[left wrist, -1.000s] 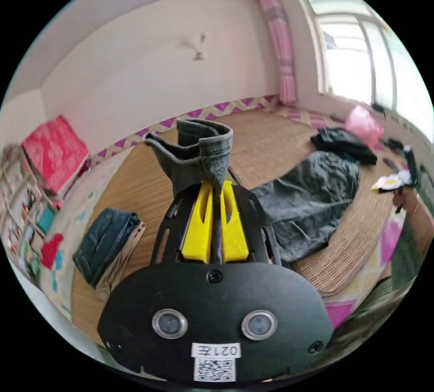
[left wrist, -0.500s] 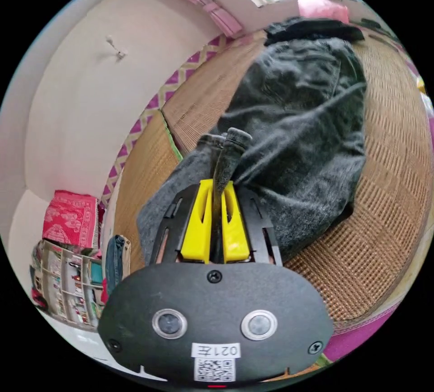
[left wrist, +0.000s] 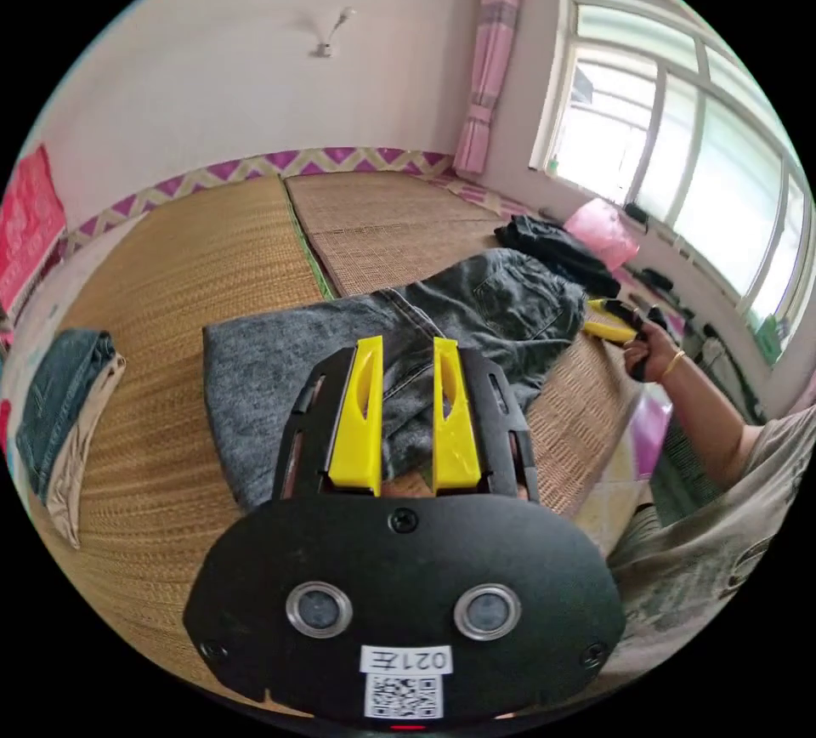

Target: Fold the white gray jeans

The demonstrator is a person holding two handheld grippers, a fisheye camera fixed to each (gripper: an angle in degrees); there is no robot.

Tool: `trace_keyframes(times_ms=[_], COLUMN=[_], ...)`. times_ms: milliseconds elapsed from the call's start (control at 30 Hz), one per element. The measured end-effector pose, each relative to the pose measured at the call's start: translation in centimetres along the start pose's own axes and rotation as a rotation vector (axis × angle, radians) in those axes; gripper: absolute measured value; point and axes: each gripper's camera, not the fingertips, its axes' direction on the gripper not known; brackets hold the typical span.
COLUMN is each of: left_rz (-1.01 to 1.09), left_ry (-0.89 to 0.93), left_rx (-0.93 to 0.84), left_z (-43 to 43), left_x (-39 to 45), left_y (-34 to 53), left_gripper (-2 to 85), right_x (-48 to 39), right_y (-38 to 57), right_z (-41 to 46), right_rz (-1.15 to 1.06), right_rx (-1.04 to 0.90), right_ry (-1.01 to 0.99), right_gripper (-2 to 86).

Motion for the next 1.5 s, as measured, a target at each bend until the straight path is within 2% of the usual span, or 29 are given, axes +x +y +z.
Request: trace_keyframes(times_ms=[167, 267, 367, 467, 533, 567, 633, 733, 833, 900, 1033, 1067, 1133, 1200, 1300, 1400, 1467, 1500], left_rz=[-0.103, -0.161, -0.226, -0.262, -0.304, -0.337, -0.380, -0.443, -0.487, -0.487, -0.481, -0.478, -0.462, -0.436, -0.404, -0.383, -0.364, -0.353], left_ry=[0.035, 0.078, 0.130, 0.115, 0.186, 0.218, 0.238, 0.258, 0.257, 0.234, 0.222, 0.223, 0.210, 0.196, 0.233, 0.282, 0.314, 0.335], left_rx=[0.026, 0.034, 0.062, 0.106, 0.119, 0.135, 0.151, 0.171, 0.187, 0.184, 0.170, 0.167, 0.169, 0.159, 0.178, 0.220, 0.243, 0.250], left_z=[-4.5, -6.4, -8.4, -10.8, -11.7, -12.3, -13.1, -14.4, -15.8, -16.9, -18.2, -18.6, -19.4, -19.7, -19.4, -19.2, -18.8, -18.3], left_x=[-7.4, -11.3, -15.1, -18.6, -21.0, -22.6, -24.8, -27.9, -30.1, -30.9, -31.8, -32.1, -32.2, -32.1, -31.8, -31.4, -31.0, -30.6], left_y=[3.1, 5.3, 7.7, 10.6, 12.3, 13.5, 15.4, 18.5, 21.2, 22.7, 24.1, 24.4, 24.8, 24.9, 24.1, 22.2, 20.6, 19.4], left_gripper=[8.0, 6.7, 1.7, -0.5, -0.8, -0.9, -0.9, -0.9, -0.9, -0.9, -0.9, -0.9, -1.0, -1.0, -1.0, -1.0, -1.0, -1.0], right_x=[-2.8, -4.4, -6.2, -15.7, -26.4, -29.2, -39.8, -50.2, -55.4, -56.1, -51.5, -51.1, -51.4, -52.1, -53.0, -55.0, -56.3, -56.6], right_y=[-0.7, -1.3, -0.8, 0.6, 3.5, 4.6, 10.2, 20.3, 32.0, 38.3, 48.9, 49.8, 52.2, 52.8, 52.8, 50.6, 47.6, 45.8], right_z=[3.2, 5.4, 6.5, 7.3, 9.7, 10.7, 15.7, 24.1, 33.5, 39.4, 51.6, 52.0, 51.4, 51.0, 50.5, 48.3, 46.5, 45.8], right_rz=[0.064, 0.104, 0.143, -0.108, -0.385, -0.457, -0.734, -1.072, -1.363, -1.481, -1.700, -1.717, -1.820, -1.842, -1.817, -1.721, -1.593, -1.528], right_rx=[0.090, 0.119, 0.159, 0.164, 0.136, 0.121, 0.045, -0.062, -0.175, -0.261, -0.465, -0.449, -0.299, -0.296, -0.392, -0.520, -0.473, -0.389], right_ry=[-0.010, 0.025, 0.009, 0.077, 0.139, 0.152, 0.204, 0.302, 0.386, 0.440, 0.670, 0.670, 0.717, 0.715, 0.674, 0.498, 0.400, 0.373], right_gripper=[12.9, 8.7, 6.5, 6.0, 5.9, 6.0, 6.0, 6.0, 6.0, 6.0, 6.2, 6.2, 6.5, 7.2, 9.2, 6.7, 3.8, 2.0])
